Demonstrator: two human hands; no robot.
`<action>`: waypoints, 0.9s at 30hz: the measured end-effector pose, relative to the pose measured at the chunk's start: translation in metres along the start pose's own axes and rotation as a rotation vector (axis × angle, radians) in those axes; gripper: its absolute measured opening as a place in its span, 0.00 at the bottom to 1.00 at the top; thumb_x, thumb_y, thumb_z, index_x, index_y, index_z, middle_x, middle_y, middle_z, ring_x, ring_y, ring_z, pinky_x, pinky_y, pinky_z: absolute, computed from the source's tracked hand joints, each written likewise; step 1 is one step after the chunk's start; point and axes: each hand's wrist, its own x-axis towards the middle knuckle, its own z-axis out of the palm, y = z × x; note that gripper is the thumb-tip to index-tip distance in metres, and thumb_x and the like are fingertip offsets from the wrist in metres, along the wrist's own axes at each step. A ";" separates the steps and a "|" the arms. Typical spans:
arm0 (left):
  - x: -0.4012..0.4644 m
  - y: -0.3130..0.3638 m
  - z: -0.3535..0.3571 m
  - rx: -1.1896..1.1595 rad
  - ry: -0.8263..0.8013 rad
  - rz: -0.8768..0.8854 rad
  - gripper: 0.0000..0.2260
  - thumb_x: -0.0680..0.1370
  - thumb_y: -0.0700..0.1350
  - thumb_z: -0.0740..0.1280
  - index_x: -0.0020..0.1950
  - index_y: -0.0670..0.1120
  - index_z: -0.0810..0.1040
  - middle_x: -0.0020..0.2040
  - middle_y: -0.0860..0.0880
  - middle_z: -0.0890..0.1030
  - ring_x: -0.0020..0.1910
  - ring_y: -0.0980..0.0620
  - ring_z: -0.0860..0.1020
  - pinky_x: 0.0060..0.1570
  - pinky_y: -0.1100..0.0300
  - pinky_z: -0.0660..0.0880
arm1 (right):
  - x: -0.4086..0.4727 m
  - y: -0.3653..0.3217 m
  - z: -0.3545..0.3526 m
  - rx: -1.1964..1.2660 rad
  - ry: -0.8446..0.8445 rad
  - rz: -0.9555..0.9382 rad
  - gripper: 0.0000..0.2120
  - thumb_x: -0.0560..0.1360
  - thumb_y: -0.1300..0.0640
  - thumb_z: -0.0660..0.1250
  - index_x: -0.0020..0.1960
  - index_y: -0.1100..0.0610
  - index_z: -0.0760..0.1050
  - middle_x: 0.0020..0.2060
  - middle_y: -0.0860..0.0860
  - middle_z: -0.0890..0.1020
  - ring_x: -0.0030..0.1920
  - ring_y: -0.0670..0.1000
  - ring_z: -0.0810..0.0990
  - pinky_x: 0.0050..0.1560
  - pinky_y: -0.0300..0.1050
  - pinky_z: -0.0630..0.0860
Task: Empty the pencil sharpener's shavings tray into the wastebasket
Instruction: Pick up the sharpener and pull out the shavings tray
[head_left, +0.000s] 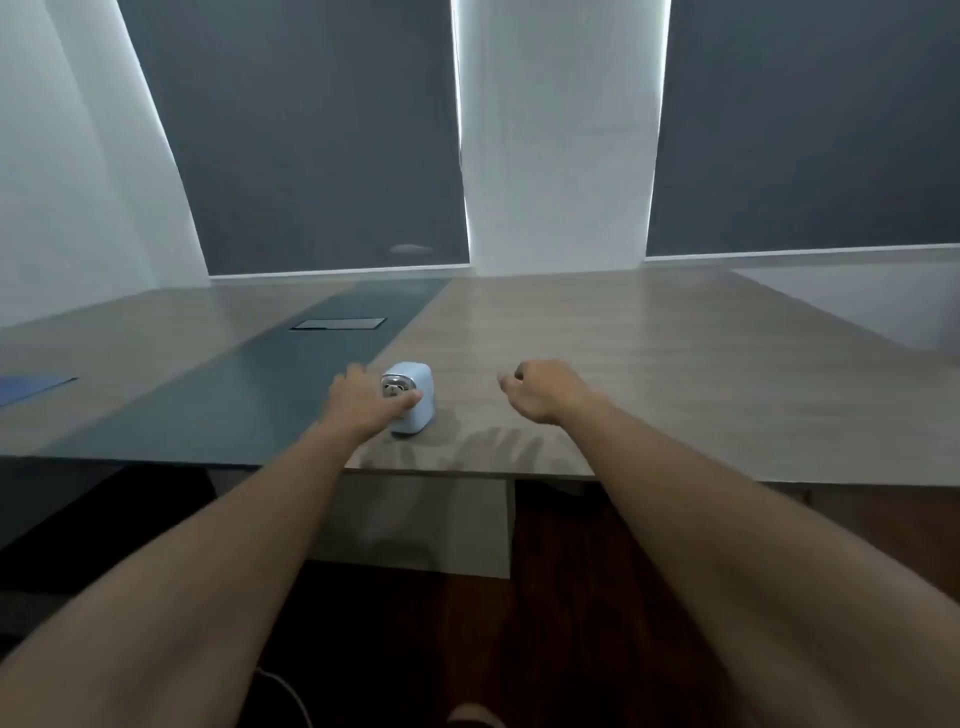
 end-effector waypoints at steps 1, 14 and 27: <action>0.001 -0.002 0.006 -0.015 0.003 -0.014 0.41 0.70 0.57 0.74 0.74 0.36 0.64 0.72 0.38 0.70 0.72 0.39 0.67 0.66 0.50 0.66 | 0.003 -0.001 0.005 0.027 -0.012 0.002 0.29 0.81 0.42 0.49 0.68 0.62 0.74 0.65 0.63 0.78 0.68 0.64 0.71 0.67 0.56 0.70; 0.026 0.004 0.047 -0.214 0.157 -0.166 0.28 0.67 0.51 0.77 0.62 0.41 0.75 0.61 0.41 0.80 0.60 0.40 0.78 0.57 0.52 0.74 | 0.028 0.005 0.035 0.234 0.088 -0.024 0.22 0.79 0.45 0.52 0.44 0.60 0.77 0.50 0.61 0.83 0.58 0.62 0.76 0.55 0.51 0.74; 0.005 0.058 0.064 -0.938 -0.332 -0.269 0.13 0.79 0.46 0.66 0.60 0.41 0.74 0.50 0.39 0.81 0.41 0.43 0.80 0.37 0.51 0.81 | -0.003 0.014 0.008 0.865 -0.201 0.286 0.36 0.74 0.28 0.55 0.63 0.58 0.74 0.57 0.58 0.81 0.43 0.53 0.78 0.44 0.46 0.76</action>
